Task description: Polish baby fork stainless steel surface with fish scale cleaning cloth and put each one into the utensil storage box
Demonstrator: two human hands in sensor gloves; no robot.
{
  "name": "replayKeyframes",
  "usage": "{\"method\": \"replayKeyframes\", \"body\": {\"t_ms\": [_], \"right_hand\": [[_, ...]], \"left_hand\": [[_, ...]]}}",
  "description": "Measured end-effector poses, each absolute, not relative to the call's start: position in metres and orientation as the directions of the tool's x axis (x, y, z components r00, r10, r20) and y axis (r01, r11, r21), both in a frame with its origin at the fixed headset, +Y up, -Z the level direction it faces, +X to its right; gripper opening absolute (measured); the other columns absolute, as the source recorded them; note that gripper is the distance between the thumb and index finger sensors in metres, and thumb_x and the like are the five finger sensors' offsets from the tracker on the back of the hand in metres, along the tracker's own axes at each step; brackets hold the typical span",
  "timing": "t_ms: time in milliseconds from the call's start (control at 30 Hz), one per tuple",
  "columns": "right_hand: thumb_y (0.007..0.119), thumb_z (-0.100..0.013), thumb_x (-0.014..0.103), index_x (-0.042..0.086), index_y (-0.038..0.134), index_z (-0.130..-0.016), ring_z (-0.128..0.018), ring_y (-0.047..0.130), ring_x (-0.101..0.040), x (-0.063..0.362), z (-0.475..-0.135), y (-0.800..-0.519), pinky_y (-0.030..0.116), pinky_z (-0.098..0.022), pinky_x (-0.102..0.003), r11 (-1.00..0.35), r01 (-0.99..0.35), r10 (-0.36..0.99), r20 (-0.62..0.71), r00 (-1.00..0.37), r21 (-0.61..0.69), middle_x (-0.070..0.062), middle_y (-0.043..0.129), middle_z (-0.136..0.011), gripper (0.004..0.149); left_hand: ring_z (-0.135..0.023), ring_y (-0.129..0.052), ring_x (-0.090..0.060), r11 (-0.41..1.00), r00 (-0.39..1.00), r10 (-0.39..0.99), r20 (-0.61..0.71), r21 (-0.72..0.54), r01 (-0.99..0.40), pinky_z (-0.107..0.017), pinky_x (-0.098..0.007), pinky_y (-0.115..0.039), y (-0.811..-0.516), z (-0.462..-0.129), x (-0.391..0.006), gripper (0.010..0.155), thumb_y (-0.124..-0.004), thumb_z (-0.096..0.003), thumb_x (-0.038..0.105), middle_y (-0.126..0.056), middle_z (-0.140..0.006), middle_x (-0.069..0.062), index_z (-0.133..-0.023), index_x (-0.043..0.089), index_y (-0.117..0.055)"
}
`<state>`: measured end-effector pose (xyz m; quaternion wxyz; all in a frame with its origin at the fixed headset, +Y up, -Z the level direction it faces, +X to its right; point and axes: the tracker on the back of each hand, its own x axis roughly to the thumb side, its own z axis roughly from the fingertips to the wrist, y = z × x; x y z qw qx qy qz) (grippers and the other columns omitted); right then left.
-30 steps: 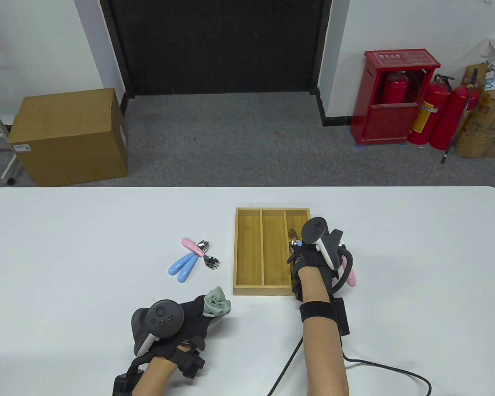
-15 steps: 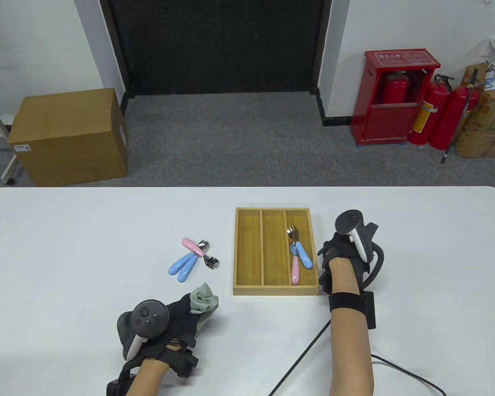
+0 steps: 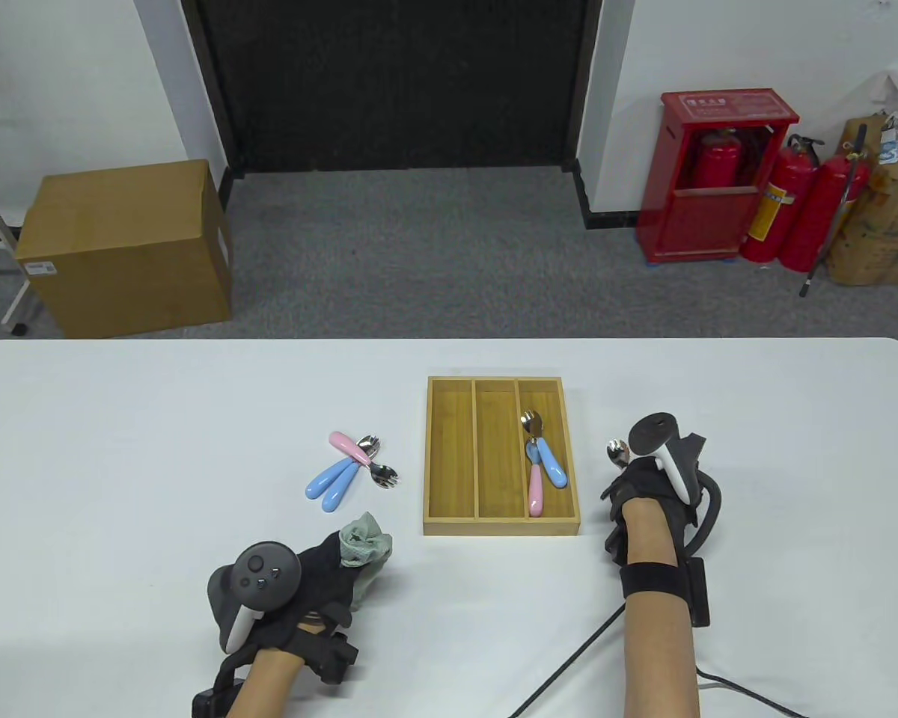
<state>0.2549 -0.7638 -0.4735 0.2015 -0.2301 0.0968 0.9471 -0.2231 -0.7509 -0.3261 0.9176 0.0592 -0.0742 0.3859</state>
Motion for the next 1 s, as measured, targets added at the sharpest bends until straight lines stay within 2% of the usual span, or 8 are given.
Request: {"method": "replayKeyframes", "body": {"t_ms": [100,233,400,500,567,733,933,1000], "right_hand": [[0.087,-0.039,0.029,-0.001,0.082,-0.072,-0.096,0.034,-0.050,0.247,-0.466,-0.742,0.034,-0.066,-0.068,-0.889,-0.457,0.426,-0.389,-0.817,-0.013,-0.021,0.042,-0.106,0.045],[0.085,-0.040,0.033,0.004,0.084,-0.072,-0.094,0.044,-0.051,0.221,-0.449,-0.702,0.040,-0.064,-0.068,-0.865,-0.486,0.502,-0.188,-0.844,-0.128,-0.022,0.051,-0.104,0.043],[0.084,-0.041,0.039,0.012,0.087,-0.073,-0.085,0.067,-0.052,0.166,-0.414,-0.672,0.054,-0.059,-0.068,-0.766,-0.622,0.620,0.070,-0.782,-0.162,-0.024,0.074,-0.094,0.042],[0.084,-0.041,0.039,0.013,0.088,-0.074,-0.072,0.082,-0.050,0.129,-0.390,-0.670,0.064,-0.052,-0.067,-0.682,-0.723,0.704,0.172,-0.690,-0.109,-0.023,0.089,-0.081,0.042],[0.084,-0.041,0.039,0.013,0.088,-0.074,-0.068,0.086,-0.049,0.095,-0.371,-0.672,0.066,-0.050,-0.067,-0.642,-0.767,0.742,0.237,-0.627,-0.018,-0.023,0.092,-0.077,0.042],[0.083,-0.042,0.040,0.014,0.088,-0.074,-0.065,0.089,-0.047,0.030,-0.335,-0.682,0.068,-0.048,-0.066,-0.642,-0.763,0.729,0.373,-0.574,0.082,-0.021,0.094,-0.073,0.042],[0.081,-0.041,0.040,0.012,0.088,-0.073,-0.050,0.096,-0.042,0.004,-0.329,-0.704,0.073,-0.042,-0.063,-0.612,-0.788,0.742,0.398,-0.540,0.071,-0.020,0.100,-0.059,0.043],[0.080,-0.041,0.040,0.011,0.088,-0.073,-0.043,0.098,-0.040,0.001,-0.329,-0.712,0.075,-0.039,-0.062,-0.590,-0.801,0.763,0.392,-0.514,0.100,-0.018,0.101,-0.053,0.043]], "left_hand": [[-0.050,-0.108,-0.028,0.647,0.645,0.745,0.173,0.052,-0.761,-0.054,-0.056,-0.078,-0.749,-0.327,-0.228,0.047,-0.083,-0.0472,0.042,-0.105,-0.061,-0.006,-0.084,0.014,-0.086],[-0.051,-0.108,-0.028,0.554,0.554,0.819,0.150,0.048,-0.831,-0.054,-0.056,-0.078,-0.750,-0.327,-0.236,0.047,-0.083,-0.0474,0.043,-0.105,-0.062,-0.006,-0.085,0.014,-0.085],[-0.053,-0.108,-0.028,0.405,0.406,0.908,0.108,0.026,-0.914,-0.055,-0.056,-0.077,-0.754,-0.328,-0.243,0.047,-0.082,-0.0483,0.042,-0.104,-0.064,-0.006,-0.087,0.014,-0.083],[-0.054,-0.107,-0.029,0.313,0.313,0.946,0.080,0.016,-0.950,-0.055,-0.056,-0.076,-0.758,-0.328,-0.245,0.048,-0.081,-0.0491,0.042,-0.103,-0.066,-0.007,-0.088,0.014,-0.082],[-0.055,-0.106,-0.030,0.253,0.253,0.965,0.067,0.009,-0.967,-0.056,-0.057,-0.075,-0.759,-0.328,-0.247,0.049,-0.081,-0.0495,0.042,-0.102,-0.067,-0.007,-0.089,0.014,-0.081],[-0.060,-0.105,-0.029,0.174,0.174,0.983,0.055,-0.006,-0.985,-0.057,-0.056,-0.074,-0.759,-0.327,-0.251,0.052,-0.079,-0.0506,0.044,-0.100,-0.071,-0.006,-0.093,0.015,-0.076],[-0.075,-0.098,-0.031,0.014,0.008,0.999,0.051,-0.109,-0.994,-0.061,-0.057,-0.071,-0.762,-0.329,-0.245,0.061,-0.072,-0.0540,0.049,-0.090,-0.087,-0.007,-0.104,0.016,-0.060],[-0.083,-0.093,-0.033,-0.073,-0.085,0.995,0.053,-0.208,-0.975,-0.064,-0.058,-0.068,-0.764,-0.331,-0.237,0.068,-0.070,-0.0548,0.052,-0.083,-0.096,-0.009,-0.108,0.014,-0.050]]}}
